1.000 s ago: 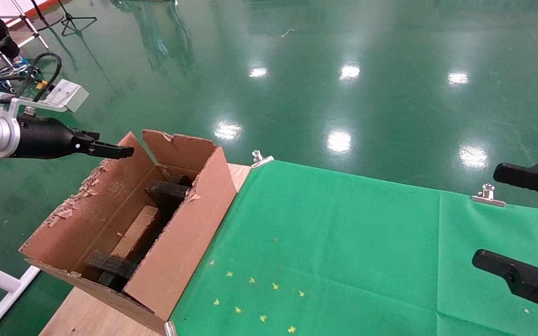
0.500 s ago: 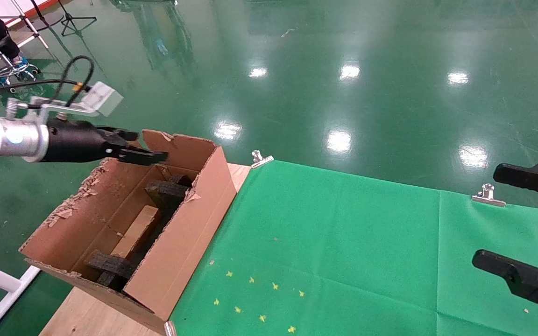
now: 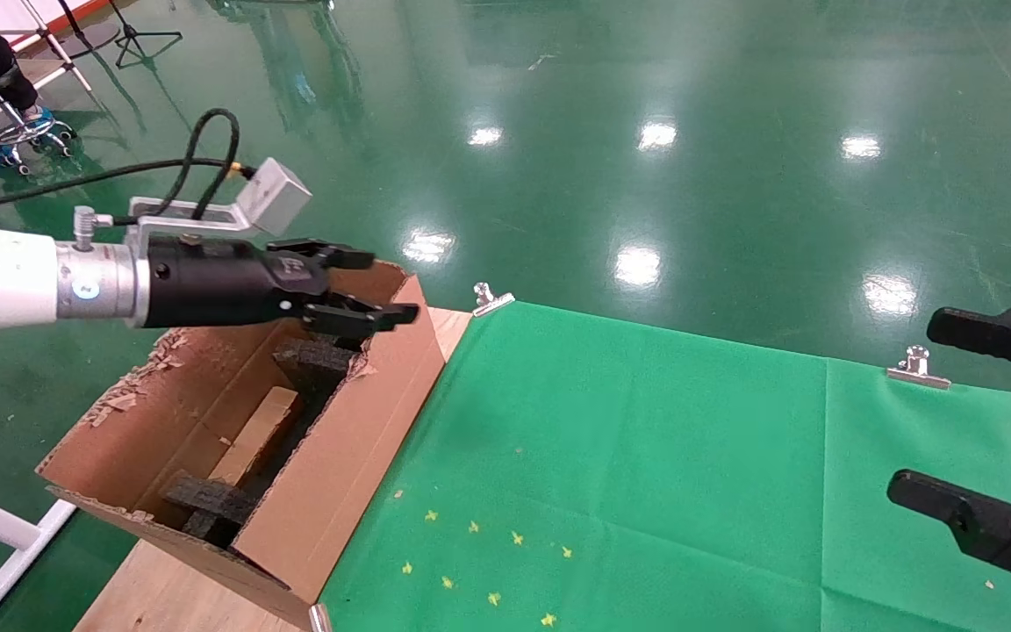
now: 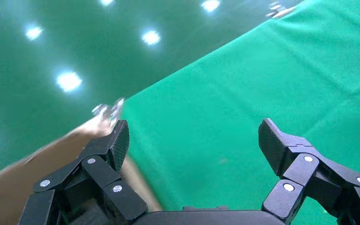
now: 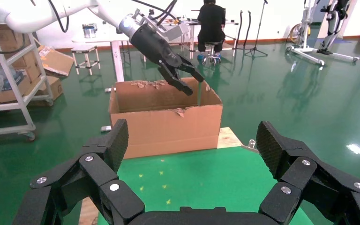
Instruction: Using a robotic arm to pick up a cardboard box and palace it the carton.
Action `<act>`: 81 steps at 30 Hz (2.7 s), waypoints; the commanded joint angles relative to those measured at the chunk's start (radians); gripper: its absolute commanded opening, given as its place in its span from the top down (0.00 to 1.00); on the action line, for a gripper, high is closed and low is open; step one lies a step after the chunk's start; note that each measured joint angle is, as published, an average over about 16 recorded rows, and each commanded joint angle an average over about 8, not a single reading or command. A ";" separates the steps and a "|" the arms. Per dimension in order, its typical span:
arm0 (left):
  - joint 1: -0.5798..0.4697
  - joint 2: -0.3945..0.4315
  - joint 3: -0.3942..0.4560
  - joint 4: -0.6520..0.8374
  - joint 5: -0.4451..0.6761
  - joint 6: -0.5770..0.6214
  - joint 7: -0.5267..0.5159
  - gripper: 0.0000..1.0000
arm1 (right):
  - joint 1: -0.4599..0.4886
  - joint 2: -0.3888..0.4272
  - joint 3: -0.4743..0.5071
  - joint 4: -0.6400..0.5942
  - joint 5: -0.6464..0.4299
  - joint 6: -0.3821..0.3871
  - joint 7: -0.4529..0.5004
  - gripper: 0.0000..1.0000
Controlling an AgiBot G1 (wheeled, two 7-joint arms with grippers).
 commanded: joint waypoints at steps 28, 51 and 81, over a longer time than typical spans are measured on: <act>0.319 0.017 -0.169 -0.354 -0.538 0.160 0.241 0.00 | 0.000 0.000 0.000 0.000 0.000 0.000 0.000 0.00; 0.377 0.020 -0.200 -0.417 -0.635 0.189 0.281 0.00 | 0.000 0.000 0.000 0.000 0.000 0.000 0.000 0.00; 0.368 0.020 -0.195 -0.408 -0.621 0.185 0.278 0.00 | 0.000 0.000 0.000 0.000 0.000 0.000 0.000 0.00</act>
